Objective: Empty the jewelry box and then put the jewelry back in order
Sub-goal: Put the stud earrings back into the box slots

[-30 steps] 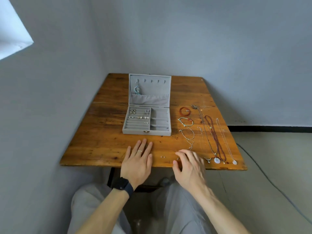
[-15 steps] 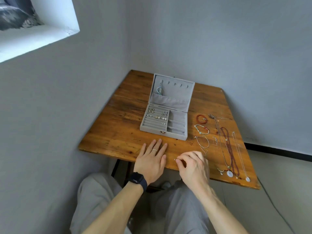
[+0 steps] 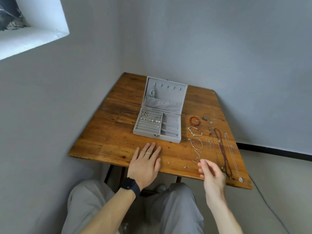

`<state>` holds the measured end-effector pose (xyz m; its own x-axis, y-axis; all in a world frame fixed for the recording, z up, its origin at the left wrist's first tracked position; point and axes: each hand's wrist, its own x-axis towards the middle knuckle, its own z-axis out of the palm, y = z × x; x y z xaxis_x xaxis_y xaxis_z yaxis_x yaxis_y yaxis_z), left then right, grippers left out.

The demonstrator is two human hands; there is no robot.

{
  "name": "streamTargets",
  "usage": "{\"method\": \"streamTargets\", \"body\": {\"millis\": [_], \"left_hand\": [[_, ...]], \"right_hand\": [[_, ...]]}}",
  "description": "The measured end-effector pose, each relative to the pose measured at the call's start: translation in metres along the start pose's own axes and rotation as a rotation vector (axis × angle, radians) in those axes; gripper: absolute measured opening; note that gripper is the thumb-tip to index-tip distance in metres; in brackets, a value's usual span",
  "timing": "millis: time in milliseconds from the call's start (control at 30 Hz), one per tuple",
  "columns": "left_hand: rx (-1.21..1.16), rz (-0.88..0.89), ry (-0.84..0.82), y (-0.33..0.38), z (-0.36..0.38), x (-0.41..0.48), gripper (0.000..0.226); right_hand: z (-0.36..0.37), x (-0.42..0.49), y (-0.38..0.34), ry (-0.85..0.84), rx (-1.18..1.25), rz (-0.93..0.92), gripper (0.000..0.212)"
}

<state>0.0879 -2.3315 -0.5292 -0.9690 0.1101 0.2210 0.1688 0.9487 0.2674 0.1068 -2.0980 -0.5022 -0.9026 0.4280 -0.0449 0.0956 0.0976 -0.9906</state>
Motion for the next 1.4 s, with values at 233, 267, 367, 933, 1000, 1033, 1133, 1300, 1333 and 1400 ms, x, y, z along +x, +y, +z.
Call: {"method": "streamTargets", "body": {"millis": [233,267,367,933,1000,1033,1133,1300,1333,1400], "left_hand": [[-0.268,-0.026,-0.089,0.004,-0.02,0.007,0.035],[-0.297,-0.025,-0.101,0.006,-0.022,0.007,0.032],[-0.339,-0.043,-0.107,0.014,-0.024,0.008,0.025],[-0.438,-0.085,-0.088,0.009,-0.037,0.025,0.004],[-0.509,-0.101,-0.037,-0.007,-0.043,0.03,0.008],[-0.514,-0.115,0.001,-0.017,-0.046,0.033,0.008],[-0.469,-0.193,0.121,-0.049,-0.054,0.043,0.005],[-0.388,-0.339,0.191,-0.096,-0.058,0.054,0.002],[-0.373,-0.358,0.203,-0.103,-0.055,0.052,0.003],[-0.342,-0.389,0.227,-0.112,-0.048,0.047,0.006]], "right_hand": [[0.003,-0.007,0.013,0.031,-0.024,0.014,0.007],[0.004,-0.008,0.014,0.031,-0.023,0.013,0.008],[0.003,-0.008,0.014,0.021,-0.033,0.004,0.009],[0.001,-0.006,0.008,-0.019,-0.076,0.009,0.007],[0.002,-0.005,0.001,-0.025,-0.053,0.011,0.008],[0.003,-0.005,-0.003,-0.036,-0.049,0.006,0.008],[0.013,-0.002,-0.017,-0.084,-0.04,-0.031,0.01],[0.047,0.012,-0.047,-0.21,-0.061,-0.065,0.009],[0.055,0.016,-0.053,-0.235,-0.073,-0.066,0.008],[0.073,0.024,-0.064,-0.279,-0.095,-0.073,0.007]]}}
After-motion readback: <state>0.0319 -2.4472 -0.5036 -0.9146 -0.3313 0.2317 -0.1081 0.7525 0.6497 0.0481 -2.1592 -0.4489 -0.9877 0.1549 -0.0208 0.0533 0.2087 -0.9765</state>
